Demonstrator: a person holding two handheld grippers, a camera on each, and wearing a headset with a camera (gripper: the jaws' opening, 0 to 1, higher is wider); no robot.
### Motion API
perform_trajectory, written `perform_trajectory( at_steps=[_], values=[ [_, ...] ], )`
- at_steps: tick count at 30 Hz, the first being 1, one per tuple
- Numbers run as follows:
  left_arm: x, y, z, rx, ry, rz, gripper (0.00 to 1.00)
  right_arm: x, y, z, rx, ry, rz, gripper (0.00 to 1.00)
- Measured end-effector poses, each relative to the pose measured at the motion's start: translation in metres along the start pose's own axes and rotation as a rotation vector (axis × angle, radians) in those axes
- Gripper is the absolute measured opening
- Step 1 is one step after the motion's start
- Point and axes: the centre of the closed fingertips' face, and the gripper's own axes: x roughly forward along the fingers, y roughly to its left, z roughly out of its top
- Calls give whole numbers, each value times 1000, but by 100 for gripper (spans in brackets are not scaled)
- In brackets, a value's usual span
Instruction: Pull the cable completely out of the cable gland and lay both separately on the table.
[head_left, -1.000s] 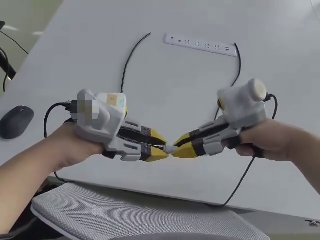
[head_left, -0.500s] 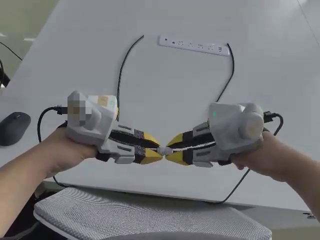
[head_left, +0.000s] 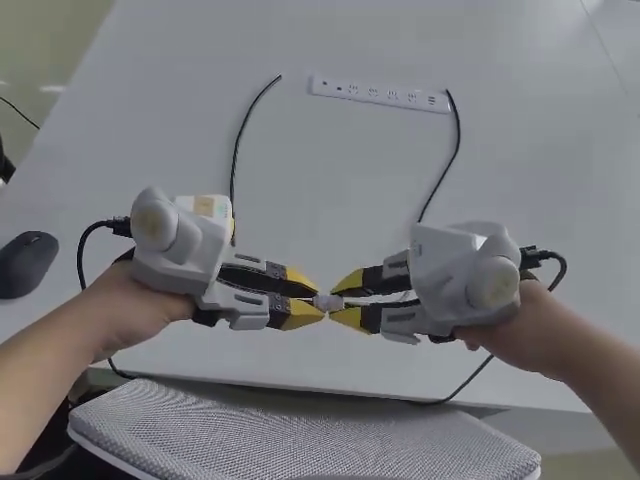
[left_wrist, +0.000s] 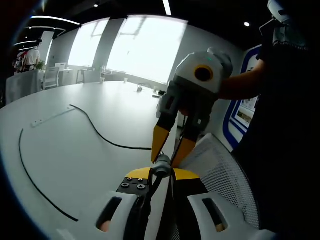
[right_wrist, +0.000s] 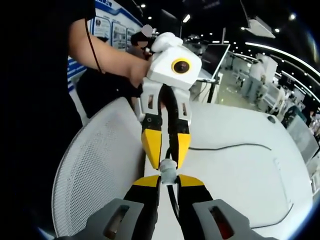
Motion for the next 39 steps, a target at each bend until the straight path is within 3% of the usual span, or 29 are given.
perform_trajectory(
  at_steps=[6,11,17,21,22,26,32,36,39],
  values=[
    [0,-3,5,22,-6,10,15,-3,-2,4,24,-22,-17,10],
    [2,-1,4,31,2,20,15,-6,-7,2,55,-10,-36,16],
    [0,2,6,54,-5,45,15,-21,-12,1,116,-29,-79,20],
    [-1,3,11,81,-8,59,15,-32,-16,-9,145,0,-161,23],
    [-1,3,12,86,-9,60,15,-35,-22,-13,149,15,-221,23],
    [-1,4,15,102,-13,71,15,-38,-30,-16,122,21,-322,21],
    [0,8,20,94,-17,93,15,-36,-27,-19,127,16,-371,20],
    [0,9,22,97,-17,95,15,-37,-35,-20,98,38,-436,15],
    [1,11,22,91,-15,97,15,-34,-36,-18,101,32,-440,15]
  ],
)
